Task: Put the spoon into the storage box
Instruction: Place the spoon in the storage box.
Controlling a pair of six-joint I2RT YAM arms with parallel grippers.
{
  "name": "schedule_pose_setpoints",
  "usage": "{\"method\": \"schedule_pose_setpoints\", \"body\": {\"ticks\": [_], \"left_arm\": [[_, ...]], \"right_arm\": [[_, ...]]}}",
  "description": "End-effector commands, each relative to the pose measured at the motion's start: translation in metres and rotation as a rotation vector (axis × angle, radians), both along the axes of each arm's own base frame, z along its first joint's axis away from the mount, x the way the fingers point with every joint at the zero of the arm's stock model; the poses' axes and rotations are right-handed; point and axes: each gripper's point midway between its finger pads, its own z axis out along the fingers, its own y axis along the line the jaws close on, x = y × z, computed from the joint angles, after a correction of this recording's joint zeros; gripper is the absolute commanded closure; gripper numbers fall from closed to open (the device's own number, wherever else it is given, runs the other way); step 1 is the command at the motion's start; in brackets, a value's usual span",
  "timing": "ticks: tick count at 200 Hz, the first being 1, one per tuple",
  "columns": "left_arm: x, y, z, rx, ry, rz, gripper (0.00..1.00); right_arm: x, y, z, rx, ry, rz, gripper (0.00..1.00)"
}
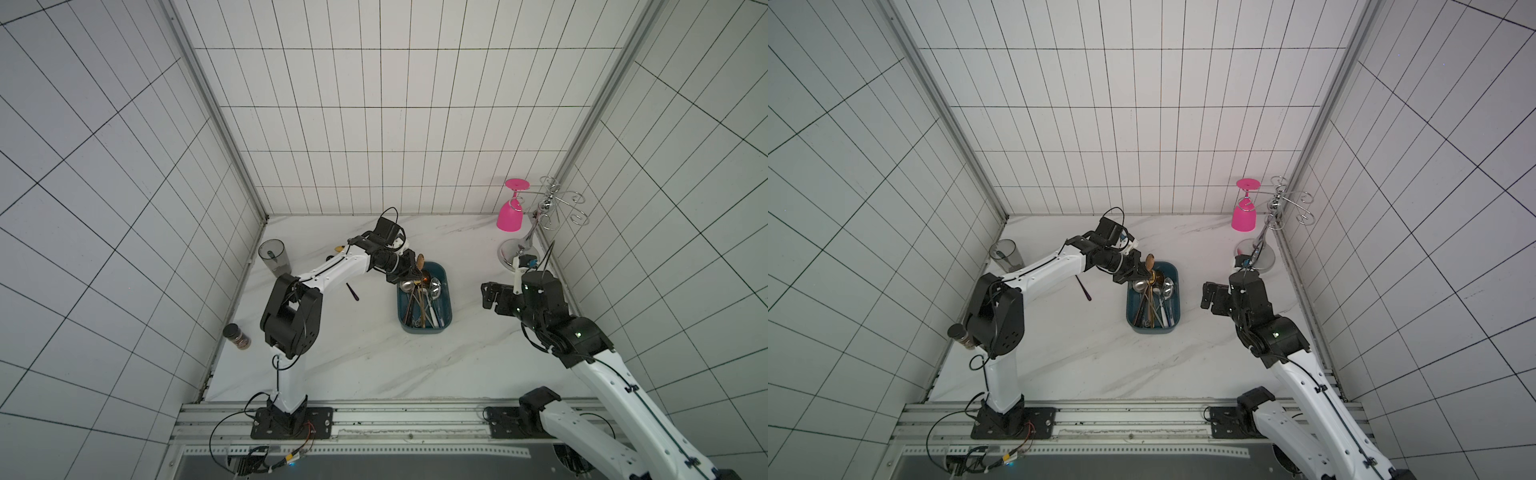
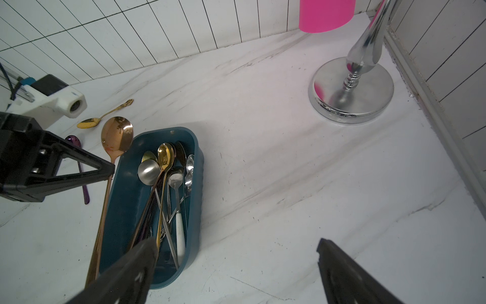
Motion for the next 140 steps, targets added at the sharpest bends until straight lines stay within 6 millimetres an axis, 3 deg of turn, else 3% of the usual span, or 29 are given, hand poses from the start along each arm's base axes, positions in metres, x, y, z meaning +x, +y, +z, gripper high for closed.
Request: {"method": "schedule_pose_setpoints", "body": {"ticks": [1,77,92,117,126,140], "left_arm": [[0.014,-0.012,-0.004,-0.025,-0.008,0.021,1.0],[0.009,-0.037,-0.043,0.018,0.039,-0.015,1.0],[0.008,-0.037,-0.045,0.025,0.04,-0.016,0.83],[0.011,-0.034,-0.03,0.036,-0.012,-0.017,0.55],[0.012,-0.032,-0.022,0.035,-0.035,-0.016,0.48],[0.013,-0.029,-0.008,0.029,-0.071,-0.016,0.47]], "right_arm": [[-0.001,-0.006,0.019,0.007,-0.036,-0.016,0.01],[-0.003,-0.01,0.011,-0.014,-0.022,-0.017,0.01],[-0.004,-0.011,0.008,-0.014,-0.013,-0.018,0.01],[-0.004,-0.011,0.007,-0.012,-0.012,-0.018,0.01],[-0.004,-0.011,0.007,-0.01,-0.013,-0.018,0.01],[-0.004,-0.01,0.007,-0.008,-0.013,-0.015,0.01]]}}
